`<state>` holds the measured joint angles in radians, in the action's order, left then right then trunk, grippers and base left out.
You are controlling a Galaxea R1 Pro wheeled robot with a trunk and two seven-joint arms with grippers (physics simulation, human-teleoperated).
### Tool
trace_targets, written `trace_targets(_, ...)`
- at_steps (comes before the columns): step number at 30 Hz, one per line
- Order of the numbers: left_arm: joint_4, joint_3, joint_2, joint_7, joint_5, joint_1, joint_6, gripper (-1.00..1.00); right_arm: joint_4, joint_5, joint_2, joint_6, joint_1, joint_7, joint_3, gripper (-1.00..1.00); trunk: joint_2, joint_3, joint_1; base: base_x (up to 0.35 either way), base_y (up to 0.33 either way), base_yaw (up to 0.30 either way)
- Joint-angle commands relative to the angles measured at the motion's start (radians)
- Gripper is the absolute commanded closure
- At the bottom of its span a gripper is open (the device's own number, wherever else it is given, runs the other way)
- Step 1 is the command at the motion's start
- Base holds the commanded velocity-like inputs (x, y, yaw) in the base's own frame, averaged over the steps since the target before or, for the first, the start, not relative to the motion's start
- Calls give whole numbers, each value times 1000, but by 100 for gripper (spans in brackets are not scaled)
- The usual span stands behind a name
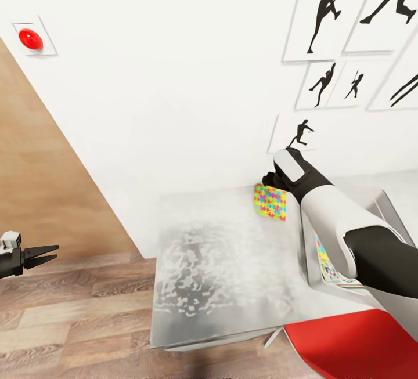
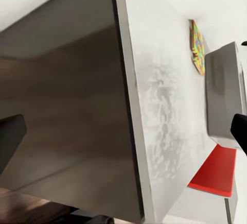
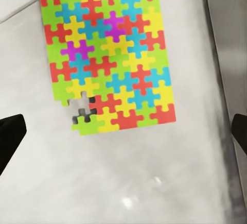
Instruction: Put all the toys in the child's room - the three board games (two on the bed and one on the table), the two jigsaw puzzles on the table, and the tennis ball on the table - inside the toy box on the table in the child's room.
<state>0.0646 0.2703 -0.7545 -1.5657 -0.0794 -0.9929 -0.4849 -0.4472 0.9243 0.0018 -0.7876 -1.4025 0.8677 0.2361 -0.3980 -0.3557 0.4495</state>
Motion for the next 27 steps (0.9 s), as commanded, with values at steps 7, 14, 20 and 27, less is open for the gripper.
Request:
trace_targets(7,0,5,0,-5,-9,-1,-11,-100,-2,7,-5,-5,-1,7,9,-100,-2,-13,1,0,0,0)
trace_targets(14,0,4,2,-5,-9,-1,-10,-100,-3,7,-5,-7,-6,7,12,-100,-2,-25,1,0,0,0)
trace_targets(20,0,6,7,-5,-10,-1,-10,-100,-2,8,-2,-10,-24,7,13,-100,-2,-35,1,0,0,0)
trace_targets(27,0,5,11,-5,-10,-1,-10,-100,-1,8,1,-10,-28,7,14,-100,-2,-47,1,0,0,0)
